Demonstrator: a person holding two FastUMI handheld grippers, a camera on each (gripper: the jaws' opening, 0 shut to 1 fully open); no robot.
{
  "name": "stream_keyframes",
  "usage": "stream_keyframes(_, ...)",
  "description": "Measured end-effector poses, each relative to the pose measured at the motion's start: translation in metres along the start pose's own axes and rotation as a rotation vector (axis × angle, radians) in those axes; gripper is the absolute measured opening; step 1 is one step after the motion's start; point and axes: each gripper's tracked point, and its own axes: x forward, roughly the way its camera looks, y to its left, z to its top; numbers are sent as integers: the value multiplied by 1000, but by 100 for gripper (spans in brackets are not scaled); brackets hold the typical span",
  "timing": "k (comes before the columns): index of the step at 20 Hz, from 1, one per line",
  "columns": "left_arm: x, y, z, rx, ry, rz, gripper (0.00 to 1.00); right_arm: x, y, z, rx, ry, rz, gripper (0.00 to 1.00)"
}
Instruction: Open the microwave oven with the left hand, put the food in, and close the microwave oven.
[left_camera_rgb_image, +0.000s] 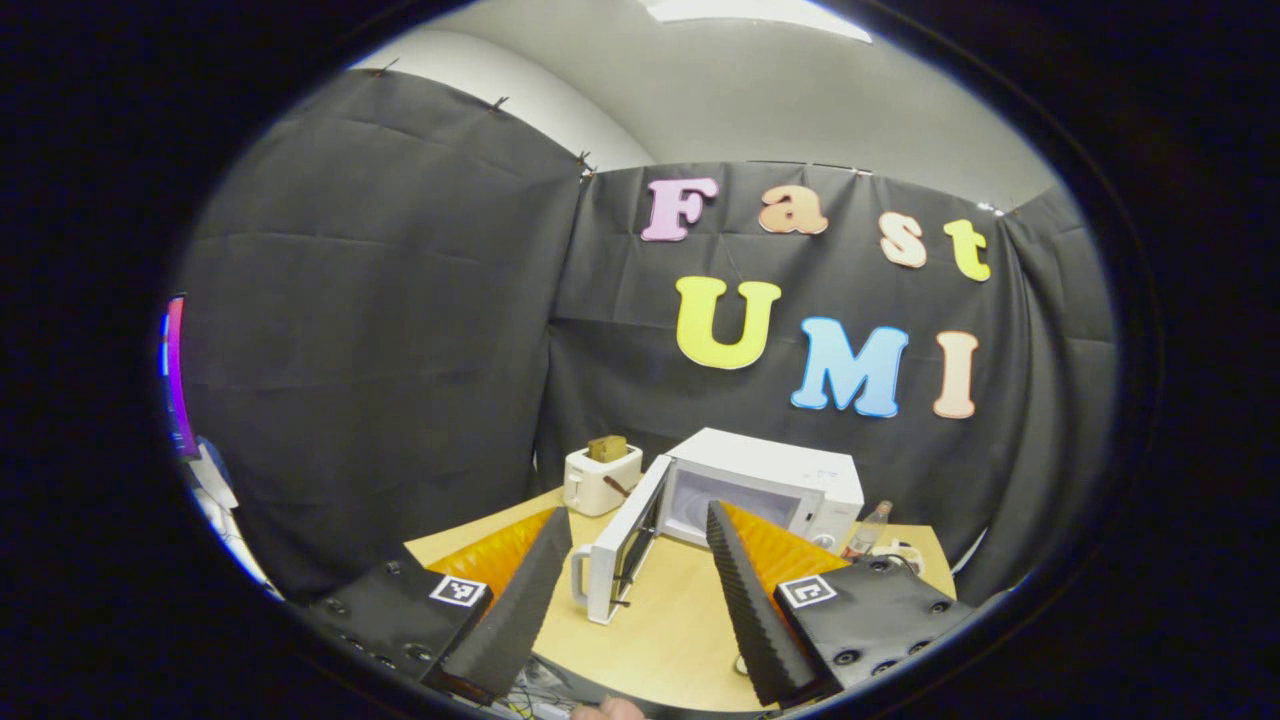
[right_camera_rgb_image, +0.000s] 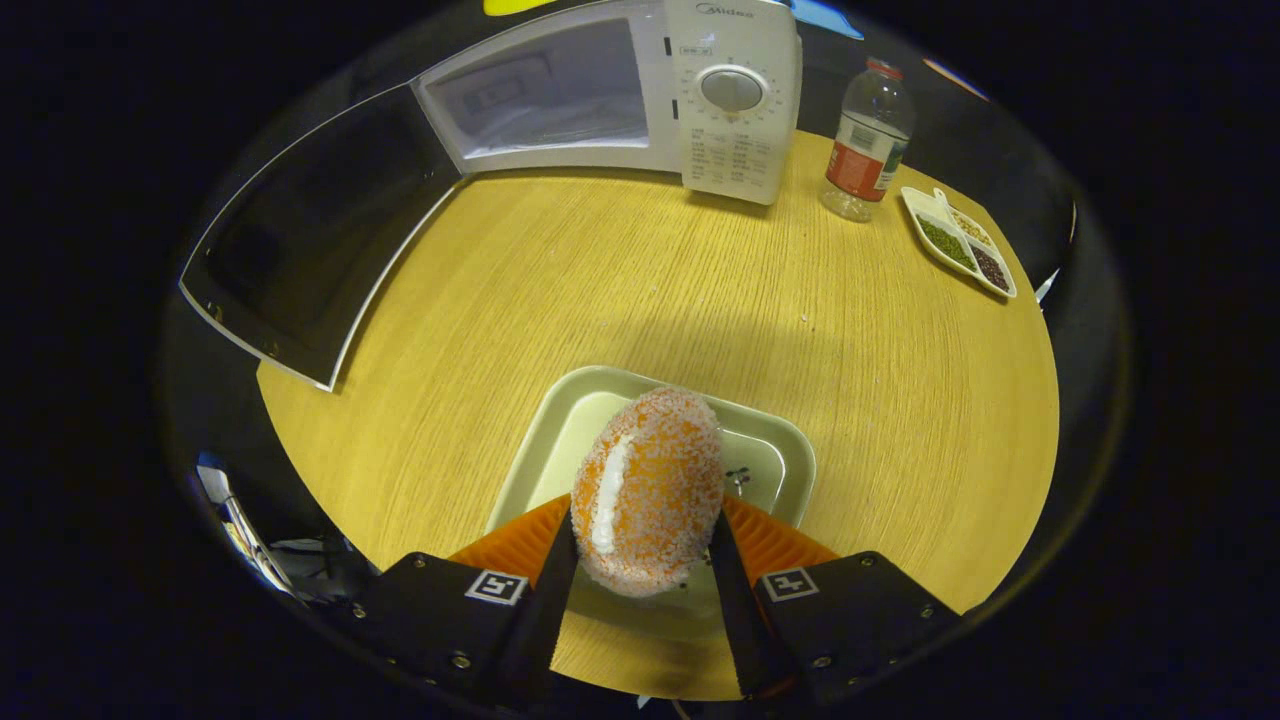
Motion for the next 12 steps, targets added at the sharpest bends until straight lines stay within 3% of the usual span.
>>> stream_keyframes(6, 27, -1, 8, 49, -7, -65, 85, -30, 29, 34, 151, -99, 116, 70)
stream_keyframes(10, 68, 22, 2, 42, 6, -164, 86, -42, 53, 69, 230, -164, 126, 70)
stream_keyframes(12, 94, 37, -1, 95, -3, -221, 85, -46, 65, 88, 259, -206, 109, 70)
